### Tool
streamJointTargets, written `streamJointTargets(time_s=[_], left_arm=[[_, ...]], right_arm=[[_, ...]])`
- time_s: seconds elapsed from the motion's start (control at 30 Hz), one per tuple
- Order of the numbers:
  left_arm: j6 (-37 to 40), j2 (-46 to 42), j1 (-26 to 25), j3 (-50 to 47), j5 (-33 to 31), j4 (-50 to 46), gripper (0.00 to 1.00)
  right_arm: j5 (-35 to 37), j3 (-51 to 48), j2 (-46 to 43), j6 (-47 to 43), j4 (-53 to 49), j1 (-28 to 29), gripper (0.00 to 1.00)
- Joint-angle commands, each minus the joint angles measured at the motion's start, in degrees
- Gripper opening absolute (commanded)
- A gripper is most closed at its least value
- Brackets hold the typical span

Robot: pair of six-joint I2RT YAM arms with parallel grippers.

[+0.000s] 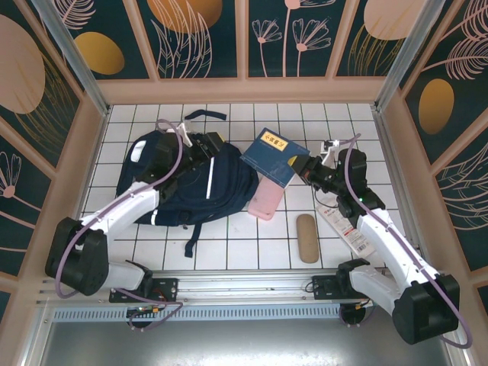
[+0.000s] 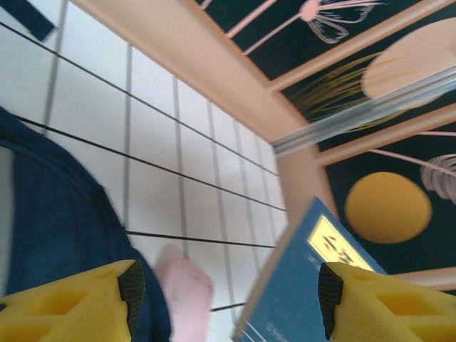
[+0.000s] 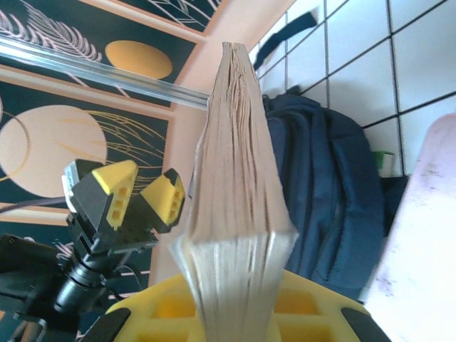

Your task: Pack the student bag

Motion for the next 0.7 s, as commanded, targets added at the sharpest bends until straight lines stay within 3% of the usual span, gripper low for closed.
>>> streamJointTargets(time_s=[0.0,0.07,0.27,0.67], left_arm=[[9.22,4.78,0.03,4.17,-0.78,-12.93,0.68],[10.86,8.36,0.22,7.87,-1.07,-17.75,0.68],[12.25,13.81,0.32,10.08,-0.12,-20.22,0.69],[14.12,14.28,0.32,12.05,-4.10,-25.28,0.69]], right_arm=[[-1.06,1.09,-1.09,-3.48,-0.92,-1.37,0.00],[-1.84,0.79,-0.69,-4.27,-0.85,-1.57,0.00],[-4.84,1.23,-0.41,-5.59,-1.05,-1.59,0.00],[-6.88,0.55,1.72,-6.75,0.27,-1.81,0.00]])
